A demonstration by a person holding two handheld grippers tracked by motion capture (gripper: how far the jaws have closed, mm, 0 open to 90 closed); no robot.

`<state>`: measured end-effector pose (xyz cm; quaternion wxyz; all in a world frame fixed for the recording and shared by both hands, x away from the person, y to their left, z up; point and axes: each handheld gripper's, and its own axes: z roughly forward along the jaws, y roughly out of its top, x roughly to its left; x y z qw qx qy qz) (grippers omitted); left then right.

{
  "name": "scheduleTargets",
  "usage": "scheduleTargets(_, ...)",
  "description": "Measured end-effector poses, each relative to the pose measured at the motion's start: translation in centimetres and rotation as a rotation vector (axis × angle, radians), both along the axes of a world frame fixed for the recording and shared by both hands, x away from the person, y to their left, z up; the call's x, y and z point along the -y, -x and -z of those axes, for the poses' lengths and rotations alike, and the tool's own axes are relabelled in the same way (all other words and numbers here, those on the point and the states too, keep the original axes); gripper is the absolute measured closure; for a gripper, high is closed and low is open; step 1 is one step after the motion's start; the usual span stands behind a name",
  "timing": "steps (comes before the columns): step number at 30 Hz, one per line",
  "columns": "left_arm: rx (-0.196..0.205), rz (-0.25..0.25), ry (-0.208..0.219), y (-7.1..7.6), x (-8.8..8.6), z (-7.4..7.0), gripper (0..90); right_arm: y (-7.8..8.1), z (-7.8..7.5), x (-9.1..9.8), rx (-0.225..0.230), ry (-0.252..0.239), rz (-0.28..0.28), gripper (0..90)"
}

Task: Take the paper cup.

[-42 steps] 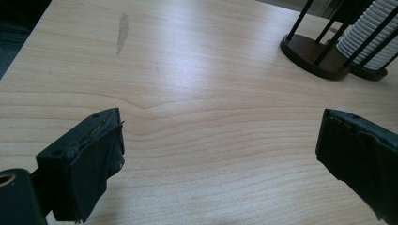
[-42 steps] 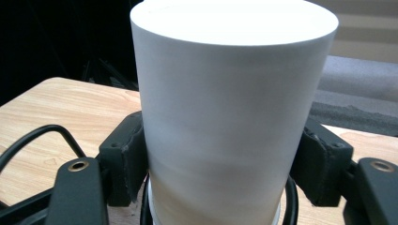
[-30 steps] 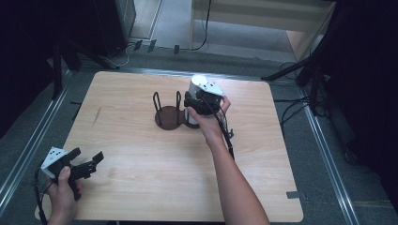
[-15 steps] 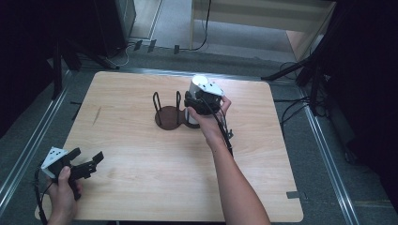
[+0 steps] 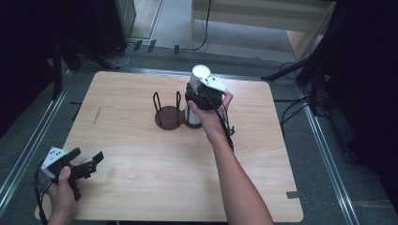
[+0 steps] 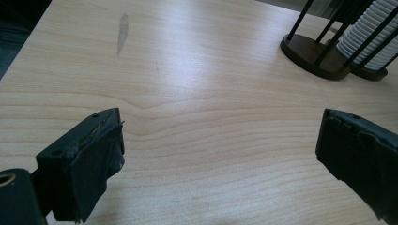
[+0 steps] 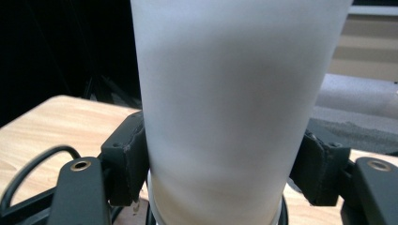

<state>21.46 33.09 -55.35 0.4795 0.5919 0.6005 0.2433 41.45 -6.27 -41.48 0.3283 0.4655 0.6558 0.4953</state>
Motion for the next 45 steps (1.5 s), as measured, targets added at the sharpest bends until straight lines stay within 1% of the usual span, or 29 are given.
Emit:
scheduleTargets(2,0.000,0.000,0.000,0.0,0.0,0.0,1.9,0.3,-0.7,0.2,0.018,-0.013,-0.002,29.3)
scheduleTargets(3,0.000,0.001,0.000,0.0,0.0,0.0,1.9,0.3,-0.7,0.2,0.018,-0.013,-0.002,29.3)
scheduleTargets(6,0.001,0.001,-0.001,0.0,0.0,0.0,1.9,0.7,-1.5,0.4,0.044,-0.025,-0.003,29.2)
scheduleTargets(10,0.001,0.000,-0.002,0.0,0.0,0.0,1.9,1.0,-2.4,0.7,0.071,-0.031,-0.003,29.2)
scheduleTargets(12,0.001,0.000,-0.002,0.0,0.0,0.0,1.9,1.3,-2.9,0.9,0.075,-0.038,-0.002,29.2)
scheduleTargets(14,0.002,0.001,-0.003,0.0,0.0,0.0,1.9,1.4,-3.3,1.0,0.086,-0.032,0.004,29.2)
scheduleTargets(16,0.006,0.004,0.000,0.0,0.0,0.0,1.9,1.7,-3.6,1.3,0.090,-0.030,0.008,29.2)
scheduleTargets(18,0.013,0.011,0.002,0.1,0.1,0.0,1.9,1.9,-3.8,1.6,0.084,-0.029,0.010,29.2)
scheduleTargets(21,0.018,0.021,0.002,0.1,0.0,0.0,1.9,2.4,-4.0,2.1,0.085,-0.013,0.010,29.2)
scheduleTargets(22,0.019,0.024,0.002,0.1,0.0,0.0,1.9,2.7,-4.0,2.4,0.083,-0.019,0.006,29.2)
scheduleTargets(25,0.037,0.040,0.000,0.1,0.1,0.0,1.9,3.5,-3.7,3.2,0.078,-0.017,0.010,28.7)
scheduleTargets(26,0.045,0.044,0.000,0.1,0.2,-0.1,1.9,3.5,-3.7,3.2,0.078,-0.017,0.010,28.7)
scheduleTargets(27,0.061,0.061,0.003,0.2,0.2,-0.1,1.9,3.7,-3.6,3.3,0.074,-0.016,0.016,28.7)
scheduleTargets(30,0.095,0.089,0.030,0.3,0.1,-0.3,1.9,4.3,-3.2,4.1,0.065,-0.015,0.008,28.4)
scheduleTargets(31,0.096,0.095,0.033,0.4,0.0,-0.3,1.9,4.6,-3.0,4.4,0.062,-0.004,0.012,28.3)
scheduleTargets(33,0.099,0.086,0.040,0.4,-0.1,-0.3,1.9,5.1,-2.7,4.8,0.057,0.004,0.014,28.2)
scheduleTargets(35,0.094,0.072,0.025,0.4,-0.1,-0.4,1.9,5.7,-2.4,5.3,0.062,0.012,0.018,28.2)
scheduleTargets(38,0.097,0.061,-0.002,0.4,0.1,-0.6,2.0,6.7,-2.0,6.0,0.057,-0.002,0.008,28.2)
scheduleTargets(40,0.110,0.064,0.017,0.5,0.3,-1.1,2.0,7.4,-1.5,6.6,0.049,-0.010,-0.008,28.3)
scheduleTargets(41,0.115,0.068,0.012,0.6,0.4,-1.3,2.0,7.8,-1.3,6.8,0.036,-0.018,-0.015,28.3)
scheduleTargets(43,0.117,0.069,0.011,0.7,0.9,-1.9,2.0,8.6,-0.7,7.2,0.035,-0.001,-0.020,28.3)
scheduleTargets(44,0.114,0.079,0.016,0.7,1.1,-2.3,2.0,9.0,-0.4,7.3,0.027,0.004,-0.024,28.3)
scheduleTargets(45,0.114,0.093,0.013,0.7,1.4,-2.6,2.0,9.4,-0.1,7.5,0.030,0.015,-0.025,28.3)
